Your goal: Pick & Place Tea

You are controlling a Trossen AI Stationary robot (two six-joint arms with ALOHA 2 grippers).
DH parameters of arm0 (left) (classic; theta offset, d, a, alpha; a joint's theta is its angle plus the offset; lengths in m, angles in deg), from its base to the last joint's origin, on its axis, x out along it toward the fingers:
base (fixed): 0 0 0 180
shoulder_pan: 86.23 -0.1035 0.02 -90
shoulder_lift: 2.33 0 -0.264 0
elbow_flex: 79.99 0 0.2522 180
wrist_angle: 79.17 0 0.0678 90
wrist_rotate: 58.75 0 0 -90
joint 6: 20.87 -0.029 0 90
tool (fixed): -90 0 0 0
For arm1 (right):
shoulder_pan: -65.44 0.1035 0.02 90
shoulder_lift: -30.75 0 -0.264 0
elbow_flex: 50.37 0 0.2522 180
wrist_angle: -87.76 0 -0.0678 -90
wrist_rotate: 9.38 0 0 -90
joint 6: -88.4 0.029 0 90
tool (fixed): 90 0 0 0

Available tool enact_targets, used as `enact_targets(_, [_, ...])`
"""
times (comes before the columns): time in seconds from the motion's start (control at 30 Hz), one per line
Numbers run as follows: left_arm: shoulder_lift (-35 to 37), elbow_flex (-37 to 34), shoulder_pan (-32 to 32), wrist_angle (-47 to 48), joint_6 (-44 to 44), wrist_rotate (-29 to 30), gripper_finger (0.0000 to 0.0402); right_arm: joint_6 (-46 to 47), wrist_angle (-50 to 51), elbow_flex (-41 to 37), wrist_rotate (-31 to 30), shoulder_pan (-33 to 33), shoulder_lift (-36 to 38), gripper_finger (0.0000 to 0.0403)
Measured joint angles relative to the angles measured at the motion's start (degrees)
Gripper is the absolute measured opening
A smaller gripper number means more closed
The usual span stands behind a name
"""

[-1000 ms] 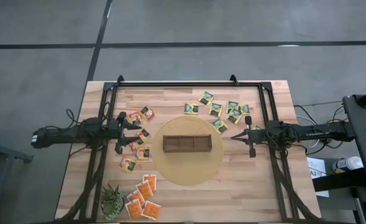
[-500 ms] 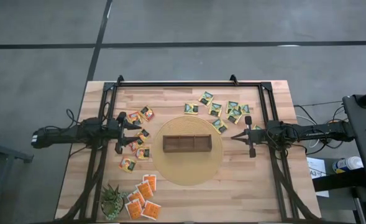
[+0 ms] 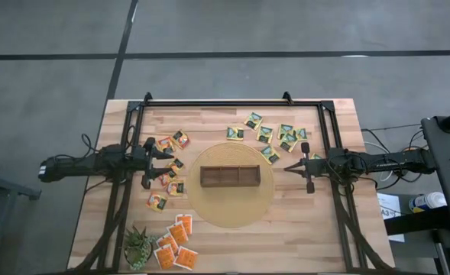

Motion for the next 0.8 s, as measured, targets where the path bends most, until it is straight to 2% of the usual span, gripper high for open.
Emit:
enact_targets(0.4, [0.02,-0.01,0.0,-1.7,-1.31,0.04,0.0227,0.0,0.0,-0.02,0.0,0.02,0.0,0.0009])
enact_targets(0.53, [0.0,-0.01,0.0,-9.59,-5.32,0.13,0.0227,0.0,0.0,-0.01,0.0,0.02,0.0,0.0009])
enact_targets(0.73, [0.0,-0.01,0.0,-17.51,-0.26,0.2,0.0227,0.0,-0.02,0.0,0.01,0.02,0.0,0.0009])
enact_targets(0.8, [0.0,-0.01,0.0,-22.36,-2.32,0.26,0.0227,0.0,-0.02,-0.01,0.0,0.02,0.0,0.0009])
